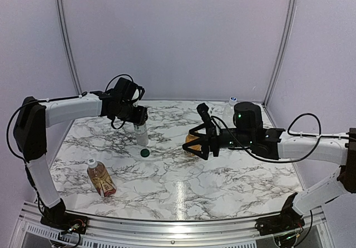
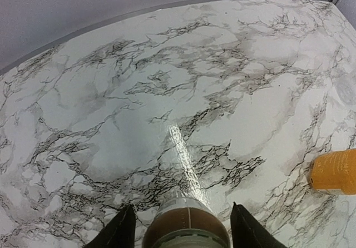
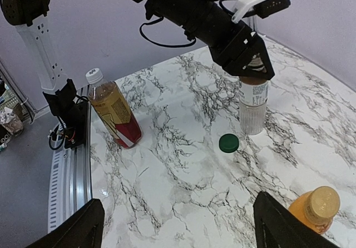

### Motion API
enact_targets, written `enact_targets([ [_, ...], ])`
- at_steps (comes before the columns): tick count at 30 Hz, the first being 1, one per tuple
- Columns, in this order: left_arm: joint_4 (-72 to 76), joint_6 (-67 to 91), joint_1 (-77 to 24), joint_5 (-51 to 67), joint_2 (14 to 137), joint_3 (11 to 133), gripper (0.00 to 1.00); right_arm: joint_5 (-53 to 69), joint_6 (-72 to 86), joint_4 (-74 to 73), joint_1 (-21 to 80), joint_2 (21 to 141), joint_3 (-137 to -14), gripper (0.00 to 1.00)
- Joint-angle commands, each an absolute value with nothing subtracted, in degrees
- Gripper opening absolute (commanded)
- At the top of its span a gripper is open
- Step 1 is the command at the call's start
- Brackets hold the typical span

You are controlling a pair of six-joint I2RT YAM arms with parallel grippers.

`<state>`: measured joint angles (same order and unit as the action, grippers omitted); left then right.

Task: Unscrew the bottle caps
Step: Place the bottle without the bottle cap at the center of the board, then pick up the plastic bottle from the center of the board.

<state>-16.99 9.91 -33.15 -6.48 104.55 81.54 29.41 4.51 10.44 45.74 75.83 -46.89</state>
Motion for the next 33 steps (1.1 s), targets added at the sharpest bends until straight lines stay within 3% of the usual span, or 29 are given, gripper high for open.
enact_targets([
  [1, -16.70, 10.01, -32.96, -7.92, 103.21, 79.72, 0.63, 29.11, 5.17, 10.68, 45.52, 75.66, -46.96, 0.87],
  [7, -16.70, 10.16, -32.96, -8.25, 98.24, 77.95, 0.77, 29.19, 5.19, 10.72, 45.46, 75.82, -46.92, 0.87],
  [13, -16.88, 10.88, -32.96, -8.78, 89.38, 73.67, 0.98, 29.30, 5.22, 10.82, 45.48, 76.10, -47.02, 0.87],
  [22, -21.29, 18.81, -32.87, -2.39, 70.75, 63.53, 0.99, 29.01, 5.31, 10.27, 45.51, 76.20, -47.36, 0.87],
  [33, -46.14, 23.51, -32.96, -1.12, 55.71, 60.26, 0.99, 27.54, 10.06, 10.80, 45.55, 78.20, -48.48, 0.87],
])
